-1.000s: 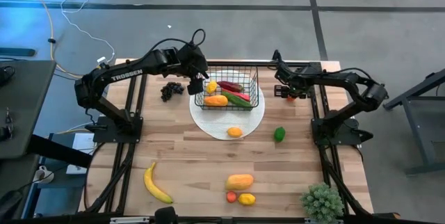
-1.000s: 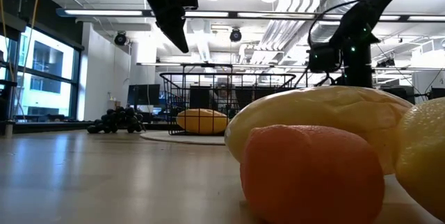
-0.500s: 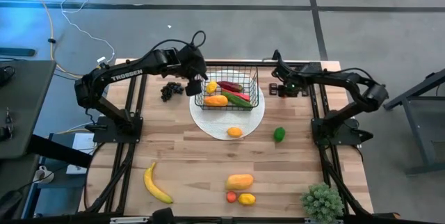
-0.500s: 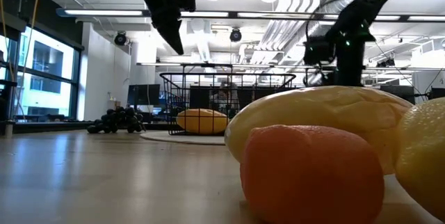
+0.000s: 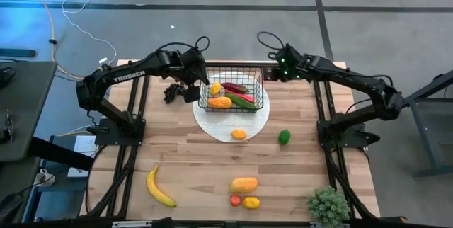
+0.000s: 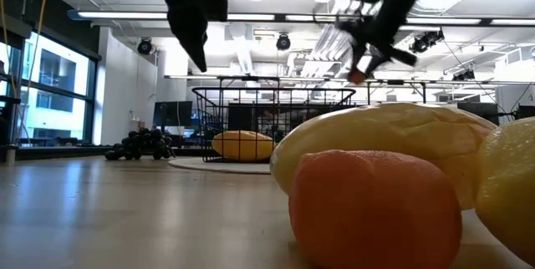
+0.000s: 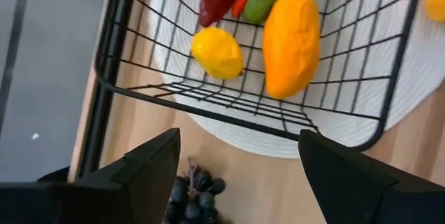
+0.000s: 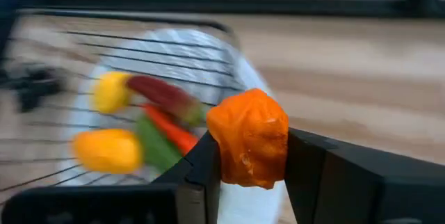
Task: Build produce basket
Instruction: Put the top orange into the black wire basket
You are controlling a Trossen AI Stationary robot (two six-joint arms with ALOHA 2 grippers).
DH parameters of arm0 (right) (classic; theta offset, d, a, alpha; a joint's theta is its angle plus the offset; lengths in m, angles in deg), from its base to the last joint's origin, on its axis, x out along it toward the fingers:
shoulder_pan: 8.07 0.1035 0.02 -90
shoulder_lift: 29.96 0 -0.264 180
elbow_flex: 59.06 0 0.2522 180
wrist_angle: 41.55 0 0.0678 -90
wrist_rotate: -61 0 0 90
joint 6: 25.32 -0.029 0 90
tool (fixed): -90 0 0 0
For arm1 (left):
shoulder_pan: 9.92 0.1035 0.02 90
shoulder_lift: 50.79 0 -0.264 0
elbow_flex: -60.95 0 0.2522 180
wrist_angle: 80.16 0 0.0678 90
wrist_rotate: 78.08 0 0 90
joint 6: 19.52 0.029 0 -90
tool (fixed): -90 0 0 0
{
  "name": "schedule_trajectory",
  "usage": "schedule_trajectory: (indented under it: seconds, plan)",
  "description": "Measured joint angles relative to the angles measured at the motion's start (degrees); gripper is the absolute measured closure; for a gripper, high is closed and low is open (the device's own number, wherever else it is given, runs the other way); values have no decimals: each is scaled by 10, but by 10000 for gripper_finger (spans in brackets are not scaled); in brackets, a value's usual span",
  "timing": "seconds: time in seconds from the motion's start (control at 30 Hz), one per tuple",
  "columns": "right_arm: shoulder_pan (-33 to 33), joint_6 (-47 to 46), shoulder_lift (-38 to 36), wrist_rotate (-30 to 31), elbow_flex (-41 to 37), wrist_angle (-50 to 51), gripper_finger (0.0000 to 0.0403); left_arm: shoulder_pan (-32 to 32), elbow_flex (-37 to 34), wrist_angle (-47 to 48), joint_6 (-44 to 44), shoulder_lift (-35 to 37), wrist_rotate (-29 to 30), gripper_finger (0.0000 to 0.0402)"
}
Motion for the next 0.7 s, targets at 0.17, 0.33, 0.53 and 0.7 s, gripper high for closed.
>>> schedule_trajectory:
  seconds: [0.17, 0.33, 0.53, 0.7]
  plan:
    - [43, 16, 2, -5, 21, -86, 311, 0, 0, 1, 6, 0, -24, 119]
    - [89, 17, 8, -8, 9, -121, 310, 0, 0, 0, 11, 0, -24, 119]
    - [148, 25, 40, -7, 4, -134, 309, -1, 0, 0, 10, 0, -24, 119]
    - [186, 30, 88, -7, 4, -151, 309, -4, 0, -1, 10, 0, -24, 119]
